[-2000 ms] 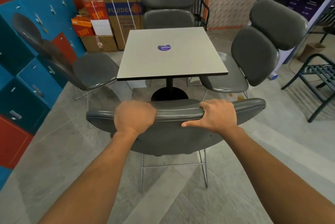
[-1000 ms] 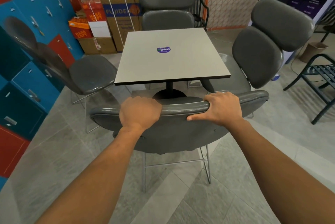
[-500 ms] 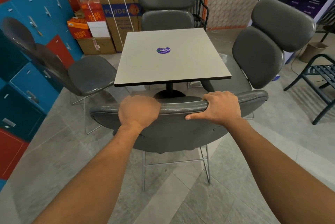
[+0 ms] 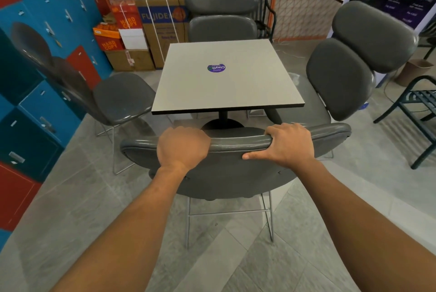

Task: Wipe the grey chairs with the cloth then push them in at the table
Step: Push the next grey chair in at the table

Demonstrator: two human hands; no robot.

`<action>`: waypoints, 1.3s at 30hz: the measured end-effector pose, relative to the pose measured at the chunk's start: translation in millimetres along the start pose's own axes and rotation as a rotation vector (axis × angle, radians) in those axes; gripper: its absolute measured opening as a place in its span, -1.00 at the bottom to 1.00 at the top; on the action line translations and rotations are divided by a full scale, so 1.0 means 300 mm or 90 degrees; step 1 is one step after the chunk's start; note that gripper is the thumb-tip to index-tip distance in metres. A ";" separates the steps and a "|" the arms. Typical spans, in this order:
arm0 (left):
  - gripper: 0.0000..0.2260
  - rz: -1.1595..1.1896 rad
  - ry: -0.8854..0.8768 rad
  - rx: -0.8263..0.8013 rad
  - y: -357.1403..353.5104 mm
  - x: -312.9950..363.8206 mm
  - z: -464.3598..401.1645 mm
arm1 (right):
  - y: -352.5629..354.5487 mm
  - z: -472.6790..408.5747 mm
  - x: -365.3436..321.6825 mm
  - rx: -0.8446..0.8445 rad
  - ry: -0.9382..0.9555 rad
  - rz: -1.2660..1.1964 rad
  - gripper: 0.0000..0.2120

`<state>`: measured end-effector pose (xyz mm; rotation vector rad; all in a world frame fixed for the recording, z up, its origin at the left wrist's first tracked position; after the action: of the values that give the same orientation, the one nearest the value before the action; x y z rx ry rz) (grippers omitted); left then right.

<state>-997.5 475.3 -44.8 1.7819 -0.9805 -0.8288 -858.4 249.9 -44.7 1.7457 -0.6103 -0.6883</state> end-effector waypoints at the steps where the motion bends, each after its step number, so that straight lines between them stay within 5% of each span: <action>1: -0.55 -0.002 0.002 0.000 -0.001 0.001 0.005 | -0.001 0.001 0.001 0.002 0.000 -0.006 -0.19; 22: -0.43 0.125 0.076 -0.105 0.035 -0.140 0.253 | 0.051 0.012 -0.043 -0.201 -0.024 -0.132 -0.12; 39: -0.38 0.192 0.217 -0.134 0.044 -0.902 0.411 | -0.072 -0.081 -1.093 -0.143 0.168 -0.340 -0.32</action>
<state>-1229.6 661.7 -43.7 1.4861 -0.8719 -0.4057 -1068.5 501.8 -12.7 1.7553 0.1242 -0.8331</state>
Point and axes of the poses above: each hand's wrist, its own z-axis away from the middle knuckle, its own y-axis out of the back of the hand, x = y × z, the point moved 2 cm from there along -z, towards the middle knuckle, and after that the axes turned 10 degrees about -z, right-handed, at the moved point
